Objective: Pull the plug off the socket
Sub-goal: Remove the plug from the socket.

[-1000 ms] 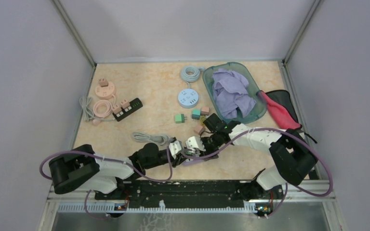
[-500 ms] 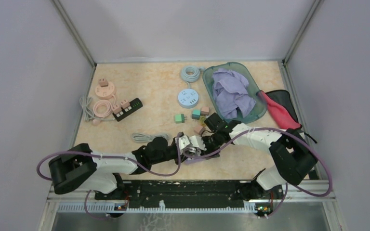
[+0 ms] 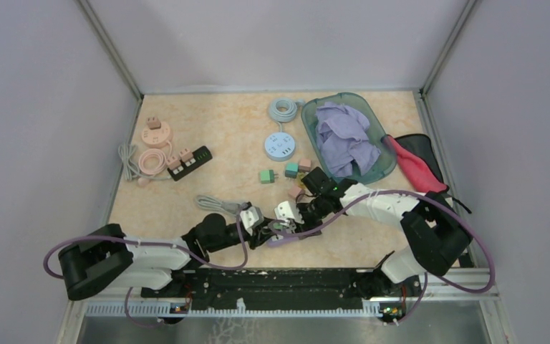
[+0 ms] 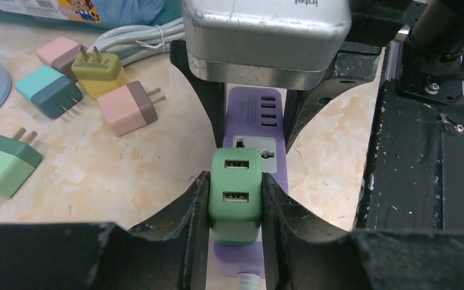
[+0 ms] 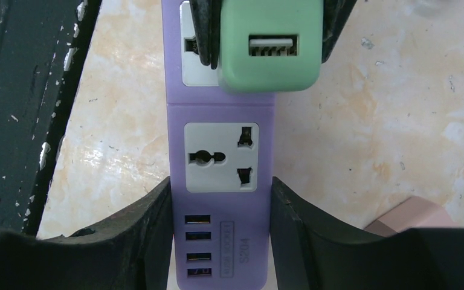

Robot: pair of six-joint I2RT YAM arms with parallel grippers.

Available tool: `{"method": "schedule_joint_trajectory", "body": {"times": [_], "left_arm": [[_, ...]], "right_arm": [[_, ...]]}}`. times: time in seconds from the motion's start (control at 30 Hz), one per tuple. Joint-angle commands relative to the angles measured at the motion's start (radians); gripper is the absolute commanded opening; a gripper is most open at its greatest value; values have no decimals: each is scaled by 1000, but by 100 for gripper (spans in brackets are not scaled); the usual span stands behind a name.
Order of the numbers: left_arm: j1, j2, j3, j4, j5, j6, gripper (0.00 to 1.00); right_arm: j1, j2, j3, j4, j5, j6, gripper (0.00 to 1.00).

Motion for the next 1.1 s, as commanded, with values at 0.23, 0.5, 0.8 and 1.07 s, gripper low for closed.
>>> {"method": "schedule_joint_trajectory", "body": {"times": [0.23, 0.5, 0.8, 1.07], "left_arm": [[-36, 60, 106, -30, 25, 184, 0], [24, 90, 230, -173, 57, 15, 0], [145, 76, 133, 19, 272, -114, 0], [115, 126, 121, 52, 250, -73, 44]], "right_arm": [[-17, -7, 39, 36, 13, 17, 0], [-25, -9, 37, 39, 11, 17, 0], [-39, -16, 37, 40, 9, 17, 0], [-46, -7, 30, 9, 32, -39, 0]]}}
